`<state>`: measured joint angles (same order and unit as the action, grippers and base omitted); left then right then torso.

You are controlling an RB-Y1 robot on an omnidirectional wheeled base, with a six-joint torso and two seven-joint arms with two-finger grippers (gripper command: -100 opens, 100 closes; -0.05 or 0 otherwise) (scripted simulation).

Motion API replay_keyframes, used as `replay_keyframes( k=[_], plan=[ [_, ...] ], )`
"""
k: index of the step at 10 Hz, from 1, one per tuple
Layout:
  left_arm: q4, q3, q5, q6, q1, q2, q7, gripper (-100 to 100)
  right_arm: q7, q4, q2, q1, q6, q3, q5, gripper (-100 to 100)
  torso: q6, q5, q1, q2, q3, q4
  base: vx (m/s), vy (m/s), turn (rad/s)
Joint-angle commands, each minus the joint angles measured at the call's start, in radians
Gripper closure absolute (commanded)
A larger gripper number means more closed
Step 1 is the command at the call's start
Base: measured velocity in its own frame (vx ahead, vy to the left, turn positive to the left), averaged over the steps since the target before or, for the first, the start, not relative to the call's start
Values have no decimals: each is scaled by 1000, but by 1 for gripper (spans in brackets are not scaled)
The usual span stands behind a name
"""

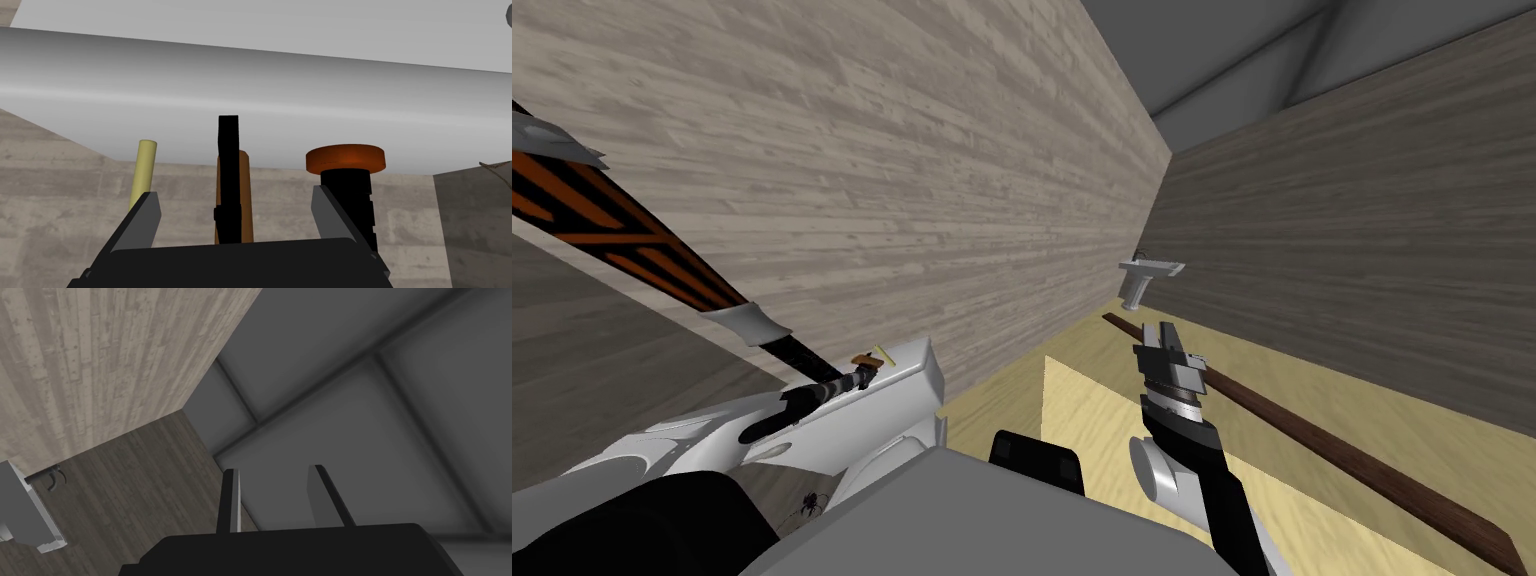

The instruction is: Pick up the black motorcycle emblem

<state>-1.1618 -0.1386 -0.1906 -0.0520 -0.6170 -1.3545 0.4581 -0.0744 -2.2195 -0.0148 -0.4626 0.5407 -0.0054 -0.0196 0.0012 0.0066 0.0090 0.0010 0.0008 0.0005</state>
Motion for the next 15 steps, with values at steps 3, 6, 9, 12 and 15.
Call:
replay_keyframes(
  k=[3,6,9,12,15],
  plan=[
    [101,-42,-10,-12,44,4,59,-100,0,0,0,0,0,0,0,0,3,0,0,-2,-2,-1,-81,-11,-185],
    [173,-70,-20,-15,71,9,113,-100,0,0,0,0,0,0,0,0,1,-1,-2,4,2,1,-152,-41,-282],
    [268,-126,-39,-23,125,19,207,-100,0,0,0,0,0,0,0,0,1,0,-1,0,0,0,-127,-59,-376],
    [318,-126,-39,-23,125,19,221,-100,0,0,0,0,0,0,0,0,0,0,-1,-1,0,0,-81,-37,-77],
    [309,-120,-43,-20,124,27,216,100,0,0,0,0,0,0,0,0,1,0,2,-7,-4,-1,-2,0,-4]
  ],
)
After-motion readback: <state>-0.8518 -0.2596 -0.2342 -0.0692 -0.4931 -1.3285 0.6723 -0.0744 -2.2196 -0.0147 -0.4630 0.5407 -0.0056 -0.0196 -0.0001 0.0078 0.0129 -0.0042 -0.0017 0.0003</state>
